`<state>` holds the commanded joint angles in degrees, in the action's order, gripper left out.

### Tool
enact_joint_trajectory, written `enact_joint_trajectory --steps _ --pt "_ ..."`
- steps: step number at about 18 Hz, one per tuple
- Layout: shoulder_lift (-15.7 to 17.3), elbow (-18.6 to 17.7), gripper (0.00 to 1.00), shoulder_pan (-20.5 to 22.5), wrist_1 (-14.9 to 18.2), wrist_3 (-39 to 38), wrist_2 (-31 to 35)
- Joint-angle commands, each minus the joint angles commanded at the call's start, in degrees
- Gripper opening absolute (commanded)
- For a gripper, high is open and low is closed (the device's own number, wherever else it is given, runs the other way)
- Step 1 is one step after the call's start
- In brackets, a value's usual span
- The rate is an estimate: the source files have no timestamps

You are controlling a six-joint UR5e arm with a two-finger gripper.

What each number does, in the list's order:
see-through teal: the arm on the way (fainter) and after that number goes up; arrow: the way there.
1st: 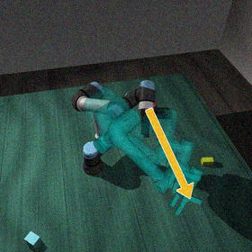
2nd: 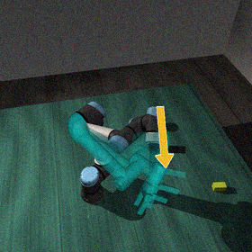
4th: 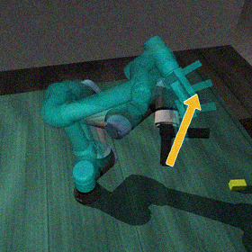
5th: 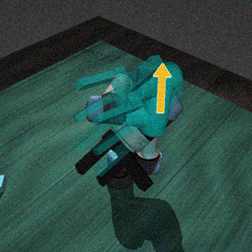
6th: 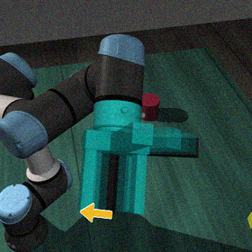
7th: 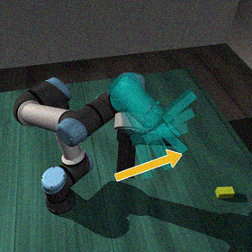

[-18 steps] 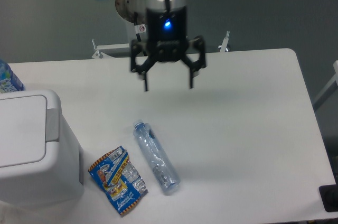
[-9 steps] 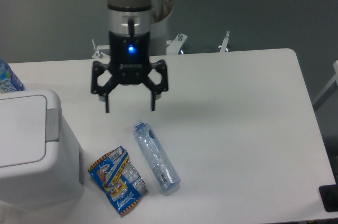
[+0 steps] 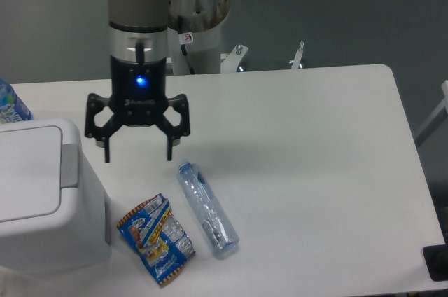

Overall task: Open the trash can
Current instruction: 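Carry the open gripper across the table toward the white trash can lid, then lower the gripper fingers onto the edge of the trash can lid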

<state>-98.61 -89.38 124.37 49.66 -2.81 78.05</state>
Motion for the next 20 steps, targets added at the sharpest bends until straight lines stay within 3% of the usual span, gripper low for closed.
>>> enact_joint_trajectory --steps 20 --pt "-1.85 0.0 1.0 -2.55 0.0 -0.36 0.18"
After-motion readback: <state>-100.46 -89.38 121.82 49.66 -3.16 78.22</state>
